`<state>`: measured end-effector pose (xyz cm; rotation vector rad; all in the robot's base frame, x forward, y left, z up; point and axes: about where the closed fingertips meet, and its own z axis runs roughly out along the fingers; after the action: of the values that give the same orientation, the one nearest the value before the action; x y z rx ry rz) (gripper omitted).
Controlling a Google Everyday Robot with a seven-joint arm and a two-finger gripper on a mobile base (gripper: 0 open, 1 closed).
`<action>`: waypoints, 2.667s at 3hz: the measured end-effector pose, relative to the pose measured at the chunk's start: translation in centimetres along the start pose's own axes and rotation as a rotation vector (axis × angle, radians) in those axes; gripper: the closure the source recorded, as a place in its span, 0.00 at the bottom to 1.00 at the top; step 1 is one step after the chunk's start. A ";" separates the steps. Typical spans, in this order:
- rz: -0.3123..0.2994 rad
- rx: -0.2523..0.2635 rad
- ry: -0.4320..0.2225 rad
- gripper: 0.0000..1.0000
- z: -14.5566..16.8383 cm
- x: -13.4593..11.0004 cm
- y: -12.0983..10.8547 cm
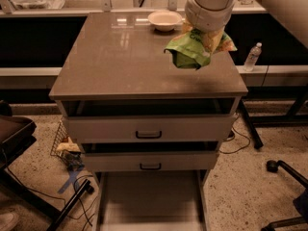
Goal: Place green rice chip bag into bottom drawer
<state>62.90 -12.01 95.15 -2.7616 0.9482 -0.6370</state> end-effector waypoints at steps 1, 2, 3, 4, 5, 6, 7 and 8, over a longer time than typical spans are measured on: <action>0.108 0.079 -0.028 1.00 -4.1 -4.8 5.1; 0.174 0.085 -0.040 1.00 -4.1 -7.7 9.4; 0.207 0.078 -0.032 1.00 -4.3 -10.5 13.4; 0.210 0.076 -0.028 1.00 -4.0 -10.8 13.4; 0.250 0.106 -0.044 1.00 -2.5 -11.7 14.4; 0.371 0.121 -0.161 1.00 4.3 -15.3 20.6; 0.487 0.173 -0.329 1.00 12.7 -21.4 26.2; 0.667 0.407 -0.410 1.00 18.4 -23.3 25.6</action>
Offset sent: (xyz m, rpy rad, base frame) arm -0.1794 -0.0484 -0.0485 0.2041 -0.0014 -0.1850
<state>40.32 -17.72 63.60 -1.9344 1.3433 -0.1195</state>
